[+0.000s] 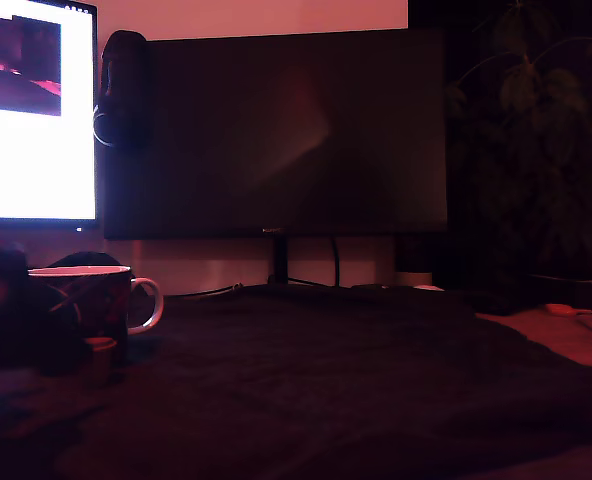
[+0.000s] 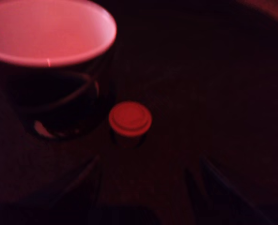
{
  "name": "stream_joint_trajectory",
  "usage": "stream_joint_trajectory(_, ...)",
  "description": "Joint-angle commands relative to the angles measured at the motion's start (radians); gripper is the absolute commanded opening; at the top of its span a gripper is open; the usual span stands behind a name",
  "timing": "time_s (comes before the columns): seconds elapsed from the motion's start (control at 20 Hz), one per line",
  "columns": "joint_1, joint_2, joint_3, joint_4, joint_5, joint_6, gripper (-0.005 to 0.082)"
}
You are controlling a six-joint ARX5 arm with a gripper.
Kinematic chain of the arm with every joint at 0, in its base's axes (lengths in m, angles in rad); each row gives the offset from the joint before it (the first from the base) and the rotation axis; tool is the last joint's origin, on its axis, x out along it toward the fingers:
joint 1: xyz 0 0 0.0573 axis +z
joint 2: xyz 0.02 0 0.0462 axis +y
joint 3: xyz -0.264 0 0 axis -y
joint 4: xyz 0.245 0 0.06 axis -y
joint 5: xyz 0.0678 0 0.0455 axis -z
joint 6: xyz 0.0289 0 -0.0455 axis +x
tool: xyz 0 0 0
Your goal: Pick up the coffee capsules on the table and drop them inside the coffee cup
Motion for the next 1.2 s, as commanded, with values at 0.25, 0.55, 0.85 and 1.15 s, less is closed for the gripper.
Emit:
stream_joint_trajectory(0.25, -0.003, 0.152, 0.091, 0.033, 0.019, 0.009, 0.0616)
stream_joint_trajectory(0.55, -0.003, 0.229, 0.136, 0.054, 0.019, 0.012, 0.0616)
stream_joint_trajectory(0.85, -0.003, 0.262, 0.153, 0.076, 0.015, 0.012, 0.0616)
stream_joint_trajectory(1.15, -0.003, 0.325, 0.194, 0.076, 0.016, 0.012, 0.0530)
